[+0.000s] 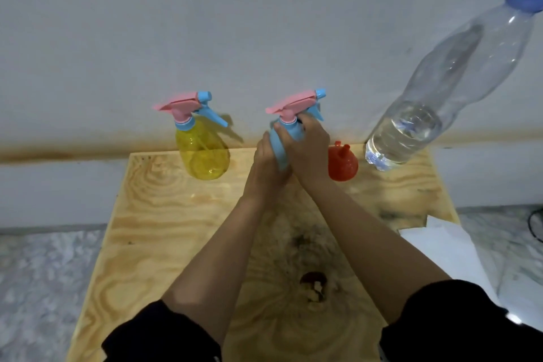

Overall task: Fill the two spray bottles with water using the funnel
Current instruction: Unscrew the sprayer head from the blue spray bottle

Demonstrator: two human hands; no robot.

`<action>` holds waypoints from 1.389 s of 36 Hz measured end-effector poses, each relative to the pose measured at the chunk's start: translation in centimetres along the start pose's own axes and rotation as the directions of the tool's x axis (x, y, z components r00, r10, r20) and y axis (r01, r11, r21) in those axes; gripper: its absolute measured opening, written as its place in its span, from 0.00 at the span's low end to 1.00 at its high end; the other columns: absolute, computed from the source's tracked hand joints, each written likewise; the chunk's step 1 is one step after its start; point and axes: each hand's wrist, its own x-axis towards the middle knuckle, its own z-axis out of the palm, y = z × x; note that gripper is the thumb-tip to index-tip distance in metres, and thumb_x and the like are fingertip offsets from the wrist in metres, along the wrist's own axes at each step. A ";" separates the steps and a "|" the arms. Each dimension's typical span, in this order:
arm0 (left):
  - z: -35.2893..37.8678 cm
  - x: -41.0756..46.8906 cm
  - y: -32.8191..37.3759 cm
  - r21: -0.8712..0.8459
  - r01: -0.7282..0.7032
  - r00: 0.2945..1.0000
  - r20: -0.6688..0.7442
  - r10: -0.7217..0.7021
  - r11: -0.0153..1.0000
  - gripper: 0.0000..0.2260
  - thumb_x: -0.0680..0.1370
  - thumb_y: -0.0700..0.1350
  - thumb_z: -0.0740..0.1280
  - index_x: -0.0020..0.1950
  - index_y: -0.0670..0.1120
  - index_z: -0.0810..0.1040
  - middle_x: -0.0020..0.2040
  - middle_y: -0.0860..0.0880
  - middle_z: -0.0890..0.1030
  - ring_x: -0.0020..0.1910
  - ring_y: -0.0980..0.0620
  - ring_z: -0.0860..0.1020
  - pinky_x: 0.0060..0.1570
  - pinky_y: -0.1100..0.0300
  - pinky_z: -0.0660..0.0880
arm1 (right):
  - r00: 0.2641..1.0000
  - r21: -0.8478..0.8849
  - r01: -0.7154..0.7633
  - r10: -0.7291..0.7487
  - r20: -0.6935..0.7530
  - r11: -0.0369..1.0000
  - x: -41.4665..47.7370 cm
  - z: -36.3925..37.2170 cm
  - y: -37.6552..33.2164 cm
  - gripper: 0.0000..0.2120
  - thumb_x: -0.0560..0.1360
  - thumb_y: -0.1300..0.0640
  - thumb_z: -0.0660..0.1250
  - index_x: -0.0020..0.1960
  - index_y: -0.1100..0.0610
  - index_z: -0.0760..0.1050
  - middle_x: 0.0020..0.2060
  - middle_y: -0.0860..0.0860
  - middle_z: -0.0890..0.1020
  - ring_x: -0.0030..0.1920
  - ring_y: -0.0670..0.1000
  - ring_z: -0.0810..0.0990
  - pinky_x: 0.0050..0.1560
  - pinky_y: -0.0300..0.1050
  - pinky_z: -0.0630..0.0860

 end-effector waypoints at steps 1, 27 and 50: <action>0.2 0.1 0.0 -0.030 0.008 1.000 -0.006 -0.009 1.000 0.29 0.73 0.56 0.61 0.64 0.34 0.68 0.52 0.39 0.75 0.50 0.45 0.77 0.48 0.51 0.78 | 1.000 0.013 -0.005 0.005 -0.009 1.000 0.1 0.1 0.1 0.13 0.72 0.51 0.69 0.49 0.60 0.77 0.44 0.54 0.82 0.43 0.48 0.78 0.46 0.38 0.71; -1.9 -5.6 0.9 -0.260 -0.068 0.993 0.080 0.092 0.963 0.44 0.67 0.57 0.71 0.76 0.50 0.52 0.66 0.57 0.64 0.58 0.61 0.68 0.52 0.62 0.74 | 0.949 0.495 -0.234 0.087 0.302 0.837 -2.2 -5.8 0.0 0.04 0.72 0.60 0.71 0.44 0.61 0.81 0.32 0.44 0.80 0.37 0.41 0.76 0.40 0.33 0.71; -4.4 -10.3 3.7 -0.447 0.102 0.984 0.176 -0.025 0.889 0.40 0.67 0.59 0.70 0.69 0.70 0.46 0.68 0.70 0.59 0.63 0.73 0.66 0.56 0.70 0.71 | 0.944 0.432 -0.329 0.286 0.164 0.840 -5.7 -6.3 -2.8 0.17 0.64 0.54 0.78 0.48 0.58 0.76 0.42 0.51 0.83 0.41 0.44 0.80 0.41 0.31 0.74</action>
